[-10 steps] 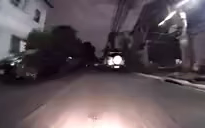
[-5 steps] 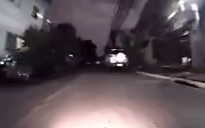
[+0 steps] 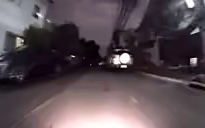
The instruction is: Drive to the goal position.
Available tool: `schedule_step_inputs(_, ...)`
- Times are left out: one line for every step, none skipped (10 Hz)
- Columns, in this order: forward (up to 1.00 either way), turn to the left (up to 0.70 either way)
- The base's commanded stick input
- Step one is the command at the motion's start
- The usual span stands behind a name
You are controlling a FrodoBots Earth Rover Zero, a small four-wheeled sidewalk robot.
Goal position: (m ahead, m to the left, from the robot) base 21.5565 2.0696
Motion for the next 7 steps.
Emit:
schedule_step_inputs(1.00, 0.00)
schedule_step_inputs(1.00, 0.00)
schedule_step_inputs(1.00, 0.00)
schedule_step_inputs(1.00, 0.00)
schedule_step_inputs(1.00, 0.08)
schedule_step_inputs(1.00, 0.27)
schedule_step_inputs(1.00, 0.27)
